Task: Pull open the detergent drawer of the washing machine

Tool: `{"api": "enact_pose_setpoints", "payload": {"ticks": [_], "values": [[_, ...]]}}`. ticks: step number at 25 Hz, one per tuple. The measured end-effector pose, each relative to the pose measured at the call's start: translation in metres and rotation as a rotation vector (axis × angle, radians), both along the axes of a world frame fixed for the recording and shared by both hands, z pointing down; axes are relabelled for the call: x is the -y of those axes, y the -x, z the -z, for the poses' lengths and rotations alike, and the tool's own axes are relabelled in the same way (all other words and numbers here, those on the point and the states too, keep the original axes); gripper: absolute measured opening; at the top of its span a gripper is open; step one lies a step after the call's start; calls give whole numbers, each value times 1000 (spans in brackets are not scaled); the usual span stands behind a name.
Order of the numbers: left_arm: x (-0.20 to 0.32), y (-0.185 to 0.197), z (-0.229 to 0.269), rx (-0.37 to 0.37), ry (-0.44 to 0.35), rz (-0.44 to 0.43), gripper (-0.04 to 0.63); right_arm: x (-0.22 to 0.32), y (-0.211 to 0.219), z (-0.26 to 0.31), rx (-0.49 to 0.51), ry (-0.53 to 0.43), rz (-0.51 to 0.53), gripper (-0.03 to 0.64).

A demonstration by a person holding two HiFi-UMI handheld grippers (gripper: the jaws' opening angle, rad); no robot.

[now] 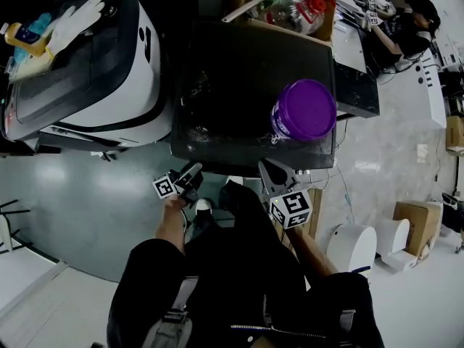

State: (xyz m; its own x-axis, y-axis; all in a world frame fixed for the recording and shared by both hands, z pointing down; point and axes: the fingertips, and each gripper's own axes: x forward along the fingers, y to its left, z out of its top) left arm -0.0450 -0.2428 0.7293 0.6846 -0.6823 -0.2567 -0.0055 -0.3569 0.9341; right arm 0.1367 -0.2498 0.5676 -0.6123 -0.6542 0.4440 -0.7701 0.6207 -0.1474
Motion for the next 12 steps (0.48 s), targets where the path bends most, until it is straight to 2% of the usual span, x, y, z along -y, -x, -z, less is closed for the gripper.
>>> {"api": "enact_pose_setpoints", "payload": {"ticks": [4, 6, 8, 12], "values": [[3, -2, -4, 130, -30, -159, 304, -10, -5, -7, -16, 24, -7, 6], [2, -5, -2, 159, -30, -202, 301, -16, -5, -12, -22, 40, -9, 6], [1, -7, 2, 144, -38, -193, 298, -21, -4, -16, -27, 52, -10, 6], [2, -4, 4, 86, -55, -115, 288, -26, 1, -18, -41, 65, -11, 6]]}}
